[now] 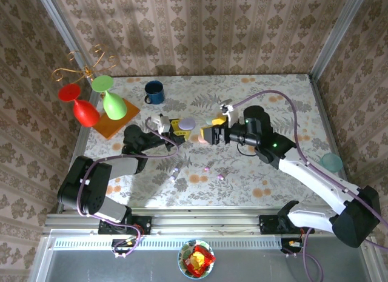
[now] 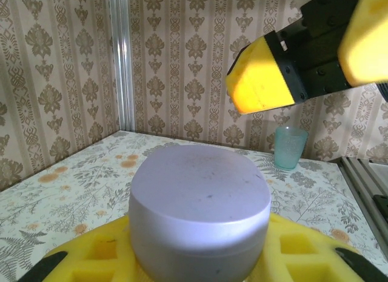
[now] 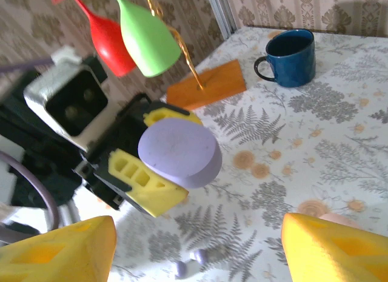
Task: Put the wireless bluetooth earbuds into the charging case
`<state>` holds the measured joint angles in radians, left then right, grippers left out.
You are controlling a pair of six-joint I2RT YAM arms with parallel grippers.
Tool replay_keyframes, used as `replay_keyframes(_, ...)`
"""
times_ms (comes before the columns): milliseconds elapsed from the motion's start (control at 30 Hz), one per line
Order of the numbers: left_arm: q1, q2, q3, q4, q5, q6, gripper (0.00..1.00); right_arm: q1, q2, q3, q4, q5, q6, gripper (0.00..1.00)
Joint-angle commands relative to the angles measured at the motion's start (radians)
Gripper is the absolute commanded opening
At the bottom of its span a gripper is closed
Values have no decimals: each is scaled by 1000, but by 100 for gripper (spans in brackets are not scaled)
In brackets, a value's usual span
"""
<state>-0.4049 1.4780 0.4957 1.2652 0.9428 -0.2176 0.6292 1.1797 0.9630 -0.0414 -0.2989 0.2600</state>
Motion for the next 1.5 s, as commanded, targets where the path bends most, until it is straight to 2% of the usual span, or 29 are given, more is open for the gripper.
replay_keyframes(0, 5, -9, -10, 30, 13, -25, 32, 47, 53, 64, -49, 160, -219, 73)
replay_keyframes(333, 5, -19, -8, 28, 40, -25, 32, 72, 176, 137, -19, 177, -197, 74)
replay_keyframes(967, 12, -31, -25, 28, 56, -8, 32, 56, 192, 150, 40, 218, -114, 73)
replay_keyframes(1233, 23, -36, -22, 28, 50, -34, 32, 62, 163, 103, 83, 70, -218, 74)
replay_keyframes(1467, 23, -37, -16, 28, 59, -45, 32, 85, 201, 121, 54, 94, -277, 76)
